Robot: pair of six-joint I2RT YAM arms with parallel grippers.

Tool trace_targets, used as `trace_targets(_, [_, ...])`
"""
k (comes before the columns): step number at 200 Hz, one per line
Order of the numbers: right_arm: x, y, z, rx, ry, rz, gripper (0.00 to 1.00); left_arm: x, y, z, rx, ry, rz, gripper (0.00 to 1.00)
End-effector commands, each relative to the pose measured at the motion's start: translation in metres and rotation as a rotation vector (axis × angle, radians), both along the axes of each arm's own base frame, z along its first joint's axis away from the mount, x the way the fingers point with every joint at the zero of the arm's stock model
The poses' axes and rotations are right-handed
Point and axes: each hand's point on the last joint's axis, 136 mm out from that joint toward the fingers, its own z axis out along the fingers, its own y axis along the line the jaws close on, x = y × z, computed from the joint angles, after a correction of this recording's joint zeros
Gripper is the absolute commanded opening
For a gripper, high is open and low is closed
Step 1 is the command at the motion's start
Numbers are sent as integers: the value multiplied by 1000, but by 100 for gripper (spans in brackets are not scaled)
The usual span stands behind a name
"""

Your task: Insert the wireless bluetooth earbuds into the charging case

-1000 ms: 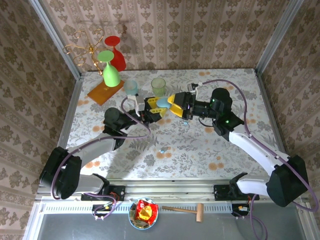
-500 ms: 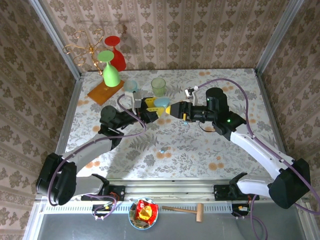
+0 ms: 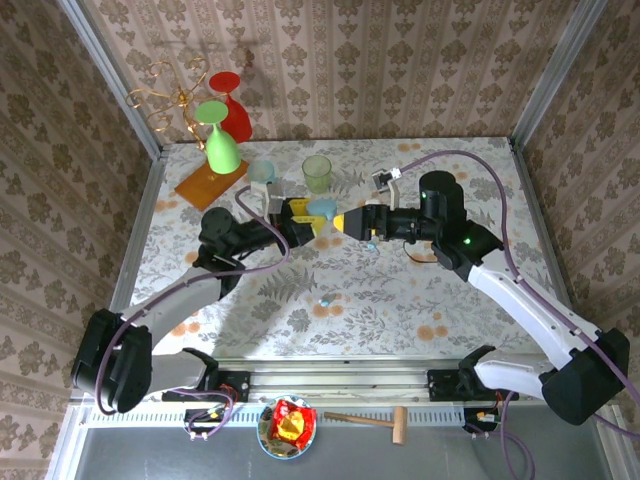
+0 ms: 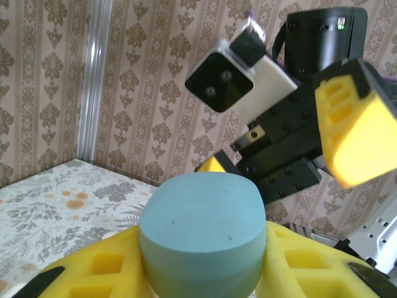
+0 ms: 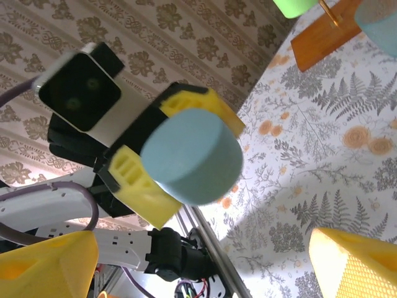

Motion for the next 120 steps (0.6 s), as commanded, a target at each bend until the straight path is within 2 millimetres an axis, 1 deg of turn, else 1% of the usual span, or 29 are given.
trace_targets(1, [2, 3, 6, -28, -45, 21, 89, -12, 3, 25, -29, -49, -37, 25])
trace_targets(16, [2, 6, 6, -34, -52, 29, 89, -13, 3, 26, -32, -36, -44, 24])
trace_targets(66, [11, 6, -4, -71, -29, -8, 87, -21, -1, 28, -37, -21, -79, 24])
trace_targets(88, [13, 7, -2, -69, -35, -9, 86, -23, -3, 27, -31, -20, -94, 24])
trace_targets(120, [19, 3, -5, -103, -29, -43, 85, -29, -4, 26, -25, -27, -120, 24])
